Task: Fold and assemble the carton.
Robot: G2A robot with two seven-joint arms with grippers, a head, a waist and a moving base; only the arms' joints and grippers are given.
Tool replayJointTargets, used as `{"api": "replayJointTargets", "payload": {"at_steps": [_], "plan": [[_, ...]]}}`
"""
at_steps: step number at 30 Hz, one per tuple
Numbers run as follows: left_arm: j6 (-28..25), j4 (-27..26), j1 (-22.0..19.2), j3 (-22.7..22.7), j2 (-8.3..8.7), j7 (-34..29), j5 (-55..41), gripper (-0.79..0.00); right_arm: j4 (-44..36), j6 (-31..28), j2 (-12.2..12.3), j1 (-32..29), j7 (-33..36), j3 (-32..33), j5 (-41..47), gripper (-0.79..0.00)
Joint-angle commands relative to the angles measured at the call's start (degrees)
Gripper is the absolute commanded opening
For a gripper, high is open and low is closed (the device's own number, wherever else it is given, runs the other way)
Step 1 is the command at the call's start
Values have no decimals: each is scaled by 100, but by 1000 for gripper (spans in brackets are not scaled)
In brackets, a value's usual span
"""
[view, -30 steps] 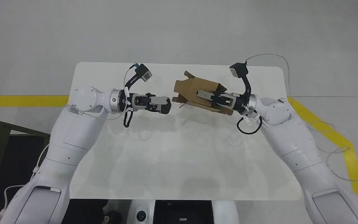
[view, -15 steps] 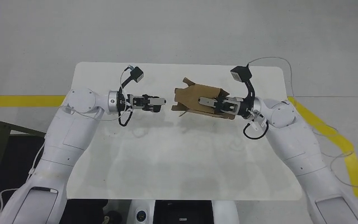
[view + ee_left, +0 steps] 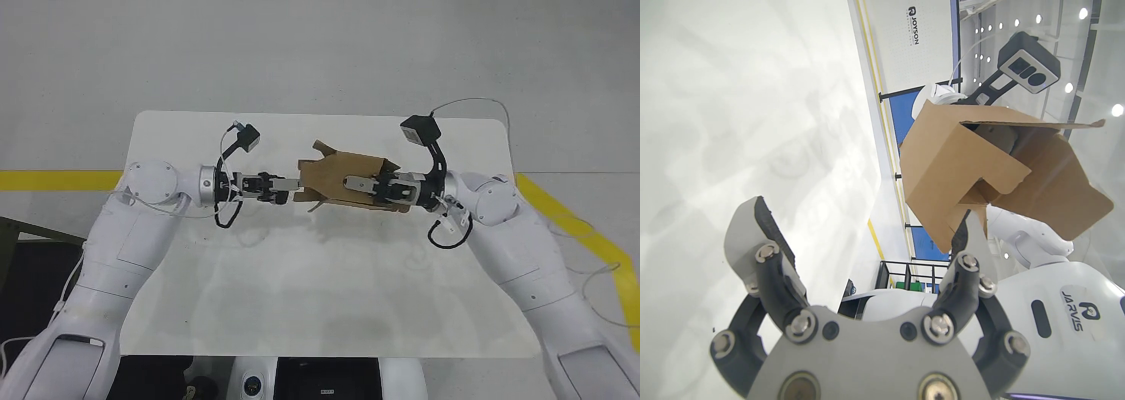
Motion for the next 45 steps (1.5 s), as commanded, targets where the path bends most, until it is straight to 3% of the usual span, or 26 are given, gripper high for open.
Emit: {"api": "replayJointTargets", "payload": {"at_steps": [1, 45], "plan": [[-12, -25, -12, 29, -5, -7, 3, 0, -2, -14, -17, 23, 10, -31, 17, -785], [-55, -199, -184, 300, -81, -33, -327, 0, -174, -19, -182, 127, 77, -314, 93, -785]]}}
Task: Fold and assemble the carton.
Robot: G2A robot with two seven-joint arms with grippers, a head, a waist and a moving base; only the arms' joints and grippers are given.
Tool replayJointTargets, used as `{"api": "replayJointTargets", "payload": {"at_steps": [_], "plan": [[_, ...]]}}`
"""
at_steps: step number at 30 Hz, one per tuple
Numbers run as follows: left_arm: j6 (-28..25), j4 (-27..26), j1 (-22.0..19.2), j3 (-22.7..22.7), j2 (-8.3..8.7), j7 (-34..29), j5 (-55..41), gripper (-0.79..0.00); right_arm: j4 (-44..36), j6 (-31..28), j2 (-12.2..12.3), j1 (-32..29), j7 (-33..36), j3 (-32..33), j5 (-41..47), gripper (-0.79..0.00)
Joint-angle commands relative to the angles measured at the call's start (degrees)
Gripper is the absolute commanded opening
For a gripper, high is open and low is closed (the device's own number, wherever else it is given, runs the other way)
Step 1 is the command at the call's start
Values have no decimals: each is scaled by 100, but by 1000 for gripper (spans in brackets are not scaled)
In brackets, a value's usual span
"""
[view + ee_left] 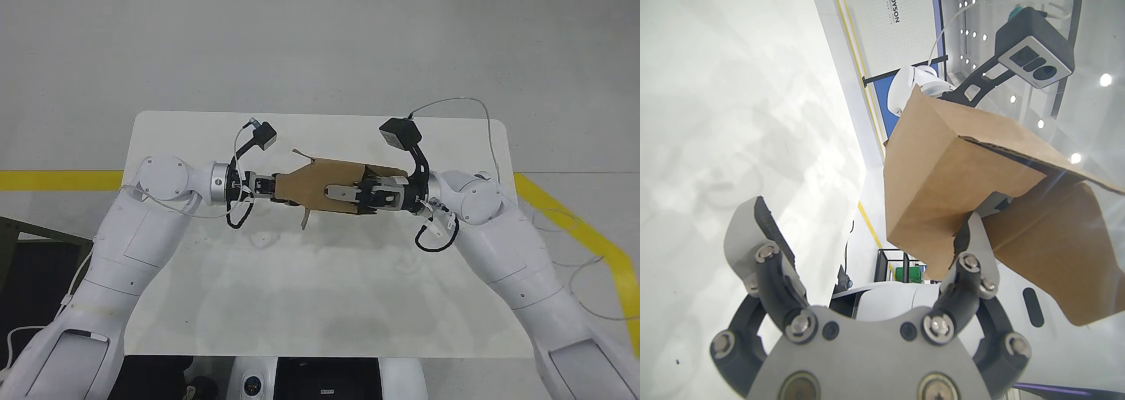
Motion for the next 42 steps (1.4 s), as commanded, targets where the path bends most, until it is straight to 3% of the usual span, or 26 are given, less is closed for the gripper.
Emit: {"api": "replayJointTargets", "payload": {"at_steps": [1, 26, 42], "plan": [[10, 20, -3, -11, 0, 25, -23, 0, -3, 5, -1, -2, 5, -1, 7, -785], [16, 68, 4, 21, -14, 17, -125, 0, 116, -48, -16, 3, -49, 70, -43, -785], [63, 57, 231, -75, 72, -93, 224, 0, 342, -7, 4, -65, -711, 490, -432, -785]]}}
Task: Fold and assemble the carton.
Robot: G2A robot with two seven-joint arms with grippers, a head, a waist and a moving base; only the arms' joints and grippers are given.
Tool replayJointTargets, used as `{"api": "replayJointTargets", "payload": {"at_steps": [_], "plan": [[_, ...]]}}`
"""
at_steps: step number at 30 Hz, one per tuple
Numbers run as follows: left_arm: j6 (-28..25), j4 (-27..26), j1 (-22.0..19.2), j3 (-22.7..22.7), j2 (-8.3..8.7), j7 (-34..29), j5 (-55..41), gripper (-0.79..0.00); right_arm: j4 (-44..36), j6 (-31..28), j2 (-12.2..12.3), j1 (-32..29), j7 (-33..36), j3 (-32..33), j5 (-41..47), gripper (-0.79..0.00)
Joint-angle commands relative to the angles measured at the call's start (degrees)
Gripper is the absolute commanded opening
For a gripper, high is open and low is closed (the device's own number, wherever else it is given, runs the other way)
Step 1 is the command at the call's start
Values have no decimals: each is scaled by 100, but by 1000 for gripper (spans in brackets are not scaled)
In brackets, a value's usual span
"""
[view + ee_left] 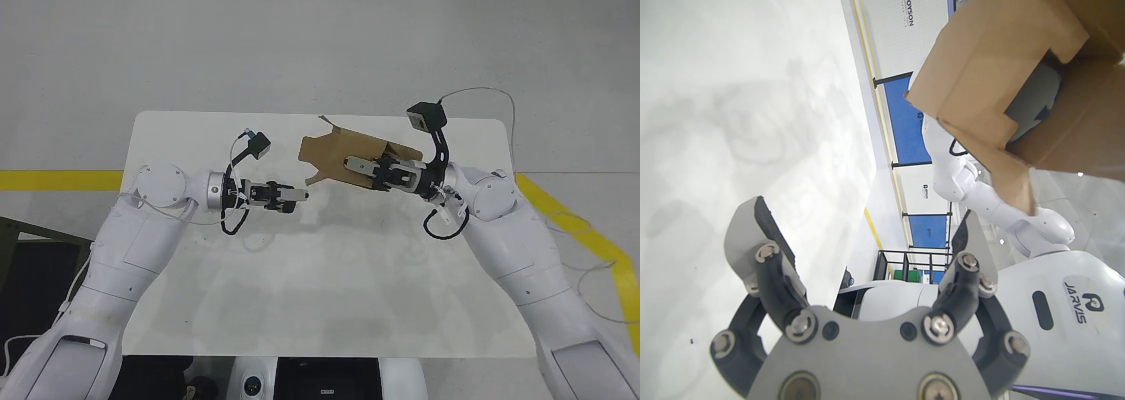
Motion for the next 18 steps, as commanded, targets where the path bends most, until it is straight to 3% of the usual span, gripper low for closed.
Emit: {"api": "replayJointTargets", "payload": {"at_steps": [1, 18], "plan": [[22, -34, 2, 13, -1, -12, -14, 0, -12, 17, -5, -17, -63, 10, -44, -785], [37, -103, -28, -11, -5, 70, -194, 0, -221, 104, -60, -44, 450, -245, -139, -785]]}}
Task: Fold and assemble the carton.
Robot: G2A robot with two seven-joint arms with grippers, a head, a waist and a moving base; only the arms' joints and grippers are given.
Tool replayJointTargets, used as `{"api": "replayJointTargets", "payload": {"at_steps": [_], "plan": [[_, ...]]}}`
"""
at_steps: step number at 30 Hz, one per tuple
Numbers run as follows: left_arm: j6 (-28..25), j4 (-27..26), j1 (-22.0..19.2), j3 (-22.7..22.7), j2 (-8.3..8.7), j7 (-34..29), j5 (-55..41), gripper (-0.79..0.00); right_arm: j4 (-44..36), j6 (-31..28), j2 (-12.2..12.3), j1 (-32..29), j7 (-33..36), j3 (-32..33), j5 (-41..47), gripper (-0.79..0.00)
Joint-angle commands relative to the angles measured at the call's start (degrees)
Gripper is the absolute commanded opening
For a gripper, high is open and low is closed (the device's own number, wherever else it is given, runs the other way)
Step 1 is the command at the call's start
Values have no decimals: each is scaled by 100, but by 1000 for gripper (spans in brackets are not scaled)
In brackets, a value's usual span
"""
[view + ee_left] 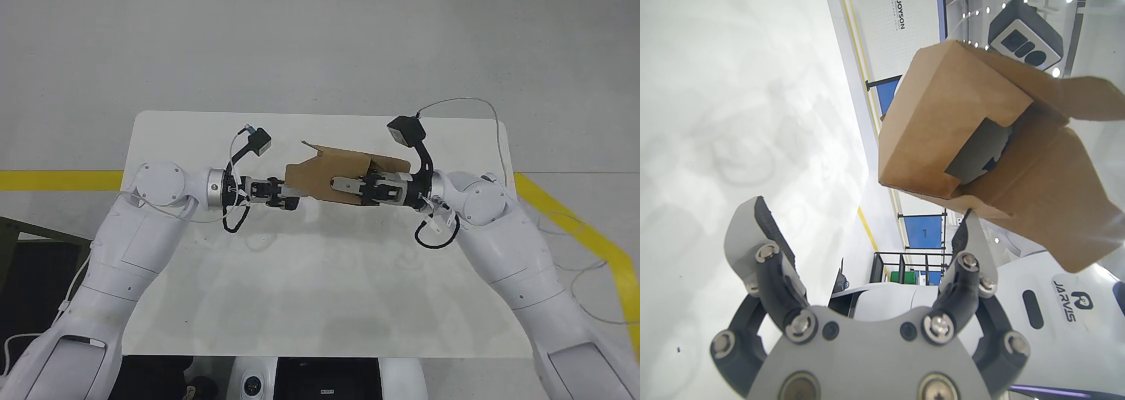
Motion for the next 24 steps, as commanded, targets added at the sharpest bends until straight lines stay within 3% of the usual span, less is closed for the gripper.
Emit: {"api": "replayJointTargets", "payload": {"at_steps": [1, 24], "plan": [[-3, 2, -2, 15, -1, -22, 8, 0, -17, 0, -7, 7, 50, -28, 16, -785], [-19, 85, -50, 61, -6, -52, -5, 0, 205, 38, 7, -44, 186, 109, -109, -785]]}}
